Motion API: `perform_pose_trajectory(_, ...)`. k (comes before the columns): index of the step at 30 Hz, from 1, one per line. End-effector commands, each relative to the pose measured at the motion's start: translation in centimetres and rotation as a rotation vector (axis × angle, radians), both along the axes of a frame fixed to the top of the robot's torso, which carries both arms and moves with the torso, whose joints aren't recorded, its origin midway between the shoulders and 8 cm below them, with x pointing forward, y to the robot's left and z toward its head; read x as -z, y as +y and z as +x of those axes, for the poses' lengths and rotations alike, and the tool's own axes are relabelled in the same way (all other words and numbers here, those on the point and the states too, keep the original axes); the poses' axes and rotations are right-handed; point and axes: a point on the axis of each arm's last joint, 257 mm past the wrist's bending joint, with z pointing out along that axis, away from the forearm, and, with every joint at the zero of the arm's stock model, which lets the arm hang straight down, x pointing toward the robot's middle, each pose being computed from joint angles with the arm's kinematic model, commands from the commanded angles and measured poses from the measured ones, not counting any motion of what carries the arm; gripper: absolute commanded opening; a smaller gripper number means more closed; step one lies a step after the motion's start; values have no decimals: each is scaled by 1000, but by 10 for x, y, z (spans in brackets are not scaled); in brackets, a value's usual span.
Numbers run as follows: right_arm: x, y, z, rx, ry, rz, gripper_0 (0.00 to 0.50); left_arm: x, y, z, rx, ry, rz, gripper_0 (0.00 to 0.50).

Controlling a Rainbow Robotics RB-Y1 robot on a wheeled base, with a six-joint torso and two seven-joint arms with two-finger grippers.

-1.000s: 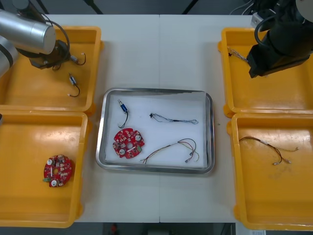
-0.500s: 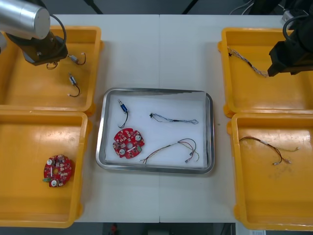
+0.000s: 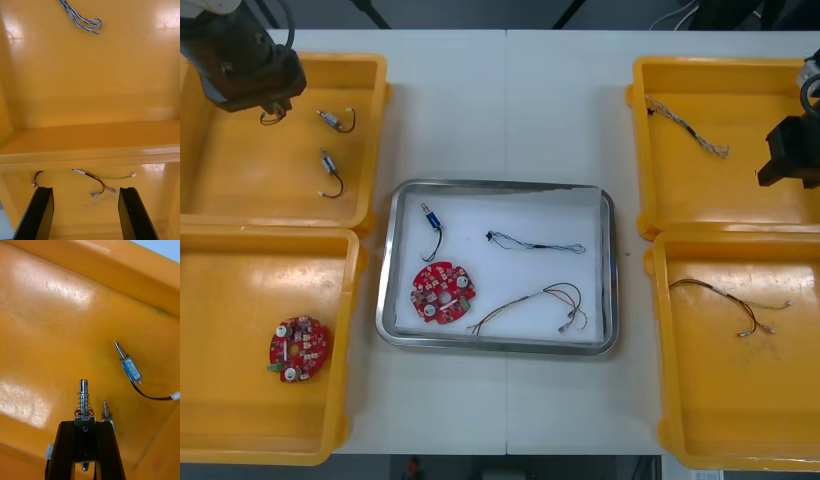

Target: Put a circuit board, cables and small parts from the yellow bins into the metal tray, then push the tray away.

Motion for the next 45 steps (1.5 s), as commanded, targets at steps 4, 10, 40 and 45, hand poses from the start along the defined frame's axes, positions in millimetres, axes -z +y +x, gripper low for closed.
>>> perform_pose_trajectory(4,-8,-39,-19,93,-27,6,500,-41,-21,-24,14,-51,-30,0)
perform_pose_trajectory(10,-6,-46,-31,97,-37,12,500,-36,-48,-52,19,-38,-23,0)
perform_pose_trajectory(40,8,-40,-82,58,-39,41,500,36,-212,-114,-122,-15,-172,0)
perform_pose_trajectory(45,13,-39,-80,62,-43,46,500,55,-232,-124,-116,15,-197,0)
